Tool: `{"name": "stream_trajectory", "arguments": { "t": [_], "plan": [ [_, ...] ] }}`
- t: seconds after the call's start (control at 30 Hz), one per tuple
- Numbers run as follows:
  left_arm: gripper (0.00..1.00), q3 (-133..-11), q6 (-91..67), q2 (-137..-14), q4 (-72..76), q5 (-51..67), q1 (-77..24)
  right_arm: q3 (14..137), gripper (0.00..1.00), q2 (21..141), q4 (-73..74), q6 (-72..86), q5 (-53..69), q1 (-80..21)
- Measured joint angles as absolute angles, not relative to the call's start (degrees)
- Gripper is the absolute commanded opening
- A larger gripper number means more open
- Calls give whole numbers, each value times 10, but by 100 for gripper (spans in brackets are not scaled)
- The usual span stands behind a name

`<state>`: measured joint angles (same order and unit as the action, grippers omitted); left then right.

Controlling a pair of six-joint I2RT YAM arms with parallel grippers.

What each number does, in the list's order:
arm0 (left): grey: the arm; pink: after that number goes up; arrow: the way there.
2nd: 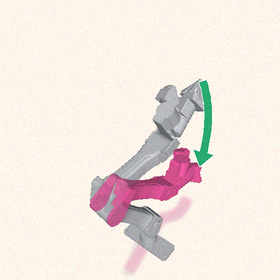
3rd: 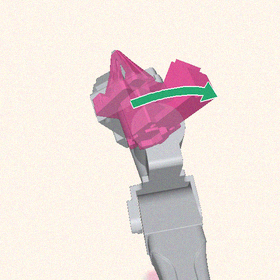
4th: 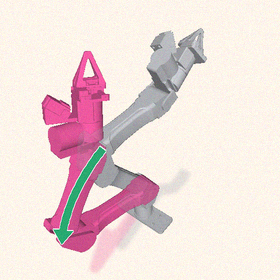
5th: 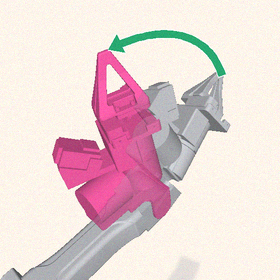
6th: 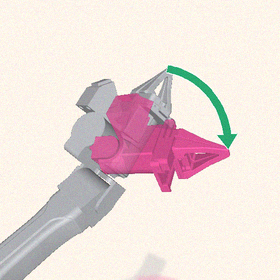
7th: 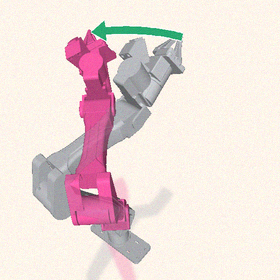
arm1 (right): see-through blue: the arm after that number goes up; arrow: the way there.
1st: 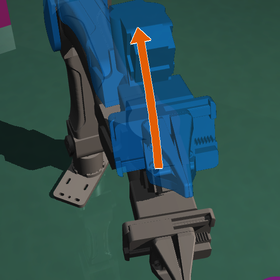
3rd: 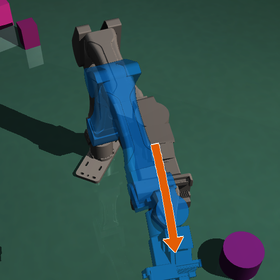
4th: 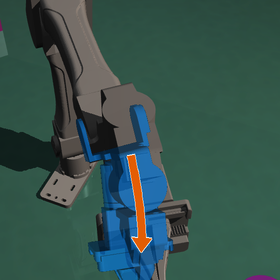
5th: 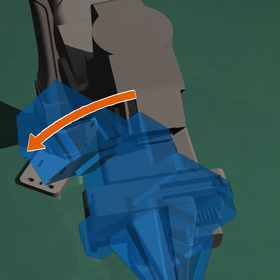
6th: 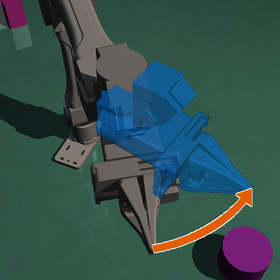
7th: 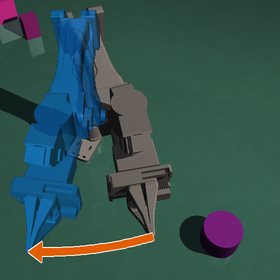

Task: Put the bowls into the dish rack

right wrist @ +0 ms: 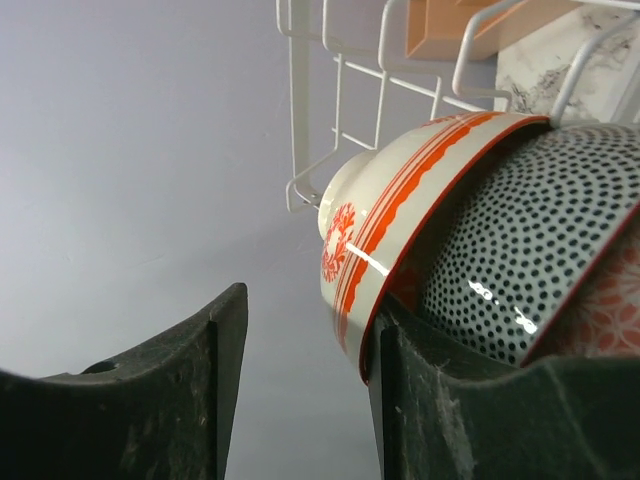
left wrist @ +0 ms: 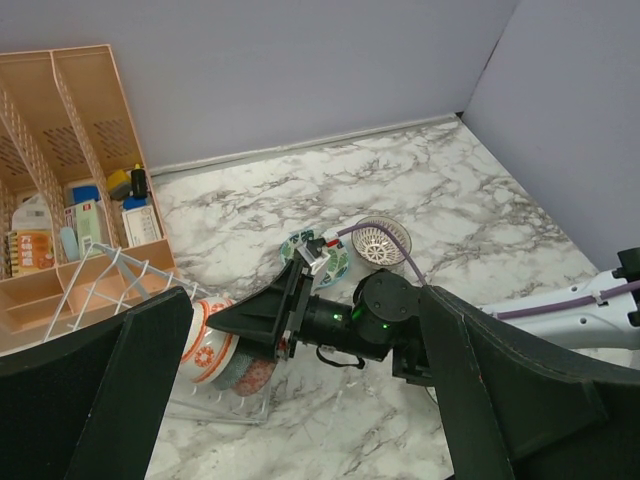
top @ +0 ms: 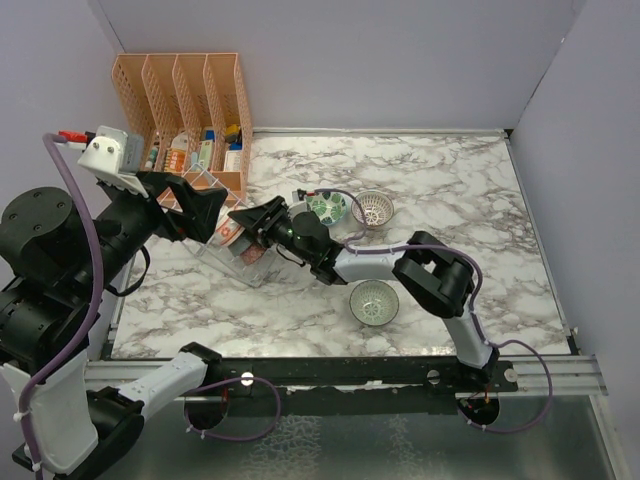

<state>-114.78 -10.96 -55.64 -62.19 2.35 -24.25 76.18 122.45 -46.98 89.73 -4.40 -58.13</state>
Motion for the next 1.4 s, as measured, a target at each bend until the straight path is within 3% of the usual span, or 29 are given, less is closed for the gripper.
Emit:
{"name": "stream_trajectory", "arguments": {
  "t": [0.2, 0.73, 1.1, 1.4],
  "plan": [
    [99, -1143, -110, -556, -615, 23, -243, 754, 57, 1183, -373, 904, -35, -581],
    [99, -1139, -122, -553, -609, 23, -243, 720, 58, 1041, -128, 884, -27, -581],
    [99, -1137, -123, -551, -610, 23, -243, 739, 57, 877, 297, 699, -62, -583],
    [99, -1108, -124, -547, -609, 24, -243, 712, 57, 847, 579, 626, -114, -614]
  ]
}}
